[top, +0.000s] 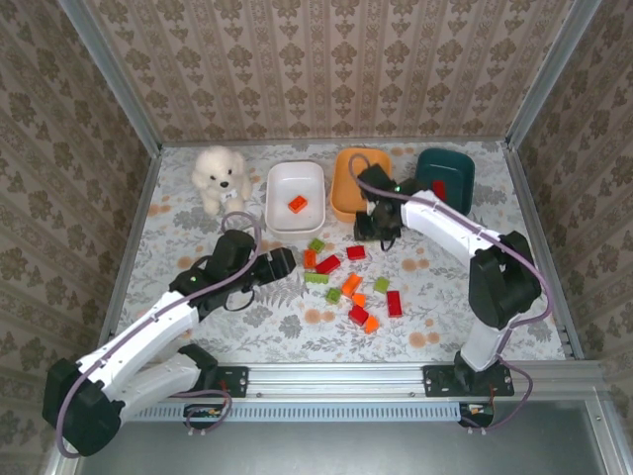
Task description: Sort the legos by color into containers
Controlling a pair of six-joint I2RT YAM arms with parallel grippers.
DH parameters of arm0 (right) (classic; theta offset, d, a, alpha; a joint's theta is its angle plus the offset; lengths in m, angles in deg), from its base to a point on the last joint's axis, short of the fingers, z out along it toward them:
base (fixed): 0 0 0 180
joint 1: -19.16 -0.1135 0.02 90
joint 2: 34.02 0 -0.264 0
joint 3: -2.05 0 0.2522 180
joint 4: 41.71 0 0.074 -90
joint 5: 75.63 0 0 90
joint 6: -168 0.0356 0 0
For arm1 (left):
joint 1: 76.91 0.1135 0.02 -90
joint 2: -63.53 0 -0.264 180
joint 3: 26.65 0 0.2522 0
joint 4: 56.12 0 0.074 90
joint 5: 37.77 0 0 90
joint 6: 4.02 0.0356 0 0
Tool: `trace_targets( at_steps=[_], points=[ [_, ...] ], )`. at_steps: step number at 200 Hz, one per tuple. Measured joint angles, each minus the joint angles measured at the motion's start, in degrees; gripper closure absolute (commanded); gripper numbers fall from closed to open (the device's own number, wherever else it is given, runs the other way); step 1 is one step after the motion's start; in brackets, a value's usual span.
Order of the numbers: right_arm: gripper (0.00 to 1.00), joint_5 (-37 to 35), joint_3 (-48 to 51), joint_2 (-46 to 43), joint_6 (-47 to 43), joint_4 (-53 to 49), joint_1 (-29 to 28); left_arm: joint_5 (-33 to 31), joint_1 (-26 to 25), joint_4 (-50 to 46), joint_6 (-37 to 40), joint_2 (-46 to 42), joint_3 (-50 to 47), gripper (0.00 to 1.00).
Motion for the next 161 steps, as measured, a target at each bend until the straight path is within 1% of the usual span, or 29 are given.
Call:
trace_targets(
  at_steps=[15,34,73,96,115,142,161],
  points=[
    [0.68,-0.11,-8.33,3.32,0.02,0.09,1.75,0.81,1.53,0.79,-0.02,2.01,1.66,0.18],
    [0.67,-0.39,-18.73,10.67,0.04,0.9,4.09,1.68,3.04,1.51,0.0,4.63,3.96,0.19],
    [0.66,0.07,-39.26,31.45,0.09,-0.11,7.82,2.91,4.04,1.9,0.17,8.2,7.39,0.2],
    [0.63,0.42,-49.03,41.03,0.76,-3.3,9.18,3.17,4.07,1.79,0.76,9.6,8.33,0.24],
    [0.57,0.44,-51.69,44.54,1.53,-5.14,9.75,3.15,4.07,0.72,1.14,10.34,8.5,0.25],
    [0.4,0.63,-52.04,45.42,2.34,-7.32,9.73,2.89,4.07,-1.75,1.55,10.43,8.5,0.26],
    [0.35,0.94,-52.83,45.4,2.69,-7.91,9.68,2.71,4.07,-2.73,1.6,10.43,8.5,0.27]
  ],
)
